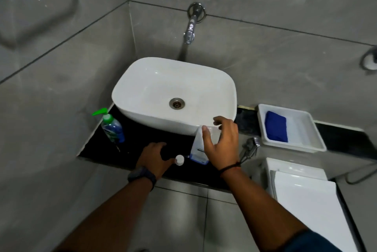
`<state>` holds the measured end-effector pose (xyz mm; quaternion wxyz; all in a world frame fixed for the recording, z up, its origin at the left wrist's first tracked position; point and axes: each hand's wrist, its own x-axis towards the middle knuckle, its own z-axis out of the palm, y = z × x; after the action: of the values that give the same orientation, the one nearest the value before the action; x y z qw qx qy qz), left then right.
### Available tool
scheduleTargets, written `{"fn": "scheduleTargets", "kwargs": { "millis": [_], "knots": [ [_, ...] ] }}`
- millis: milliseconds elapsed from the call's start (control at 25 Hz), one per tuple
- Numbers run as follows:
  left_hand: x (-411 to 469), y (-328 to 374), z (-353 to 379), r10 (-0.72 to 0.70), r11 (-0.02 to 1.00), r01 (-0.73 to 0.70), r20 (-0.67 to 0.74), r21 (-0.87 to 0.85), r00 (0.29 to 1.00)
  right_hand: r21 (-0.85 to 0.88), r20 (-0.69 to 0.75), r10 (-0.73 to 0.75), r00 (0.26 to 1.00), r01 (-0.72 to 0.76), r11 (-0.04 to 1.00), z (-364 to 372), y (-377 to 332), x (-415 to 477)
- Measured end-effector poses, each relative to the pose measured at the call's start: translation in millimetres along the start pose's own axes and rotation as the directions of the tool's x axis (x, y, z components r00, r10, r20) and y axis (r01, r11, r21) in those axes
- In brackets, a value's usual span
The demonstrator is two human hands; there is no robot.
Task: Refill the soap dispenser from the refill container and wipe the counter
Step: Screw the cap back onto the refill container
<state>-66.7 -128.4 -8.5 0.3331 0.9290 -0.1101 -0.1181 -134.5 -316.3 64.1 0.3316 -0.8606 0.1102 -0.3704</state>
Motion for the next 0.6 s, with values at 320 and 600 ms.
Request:
{"fn": "scheduleTargets", "kwargs": {
  "millis": [320,600],
  "knots": [
    [12.8,18.7,52.4,0.125,0.959,-0.167,0.188,0.228,0.974,0.072,0.497,0.306,0.812,-0.39,0.918,-10.3,58.3,-20.9],
    [21.3,17.5,41.5,0.118,0.993,-0.118,0.003,0.026,0.993,0.058,0.481,0.346,0.806,-0.423,0.904,4.2,64.6,-21.6]
  ]
}}
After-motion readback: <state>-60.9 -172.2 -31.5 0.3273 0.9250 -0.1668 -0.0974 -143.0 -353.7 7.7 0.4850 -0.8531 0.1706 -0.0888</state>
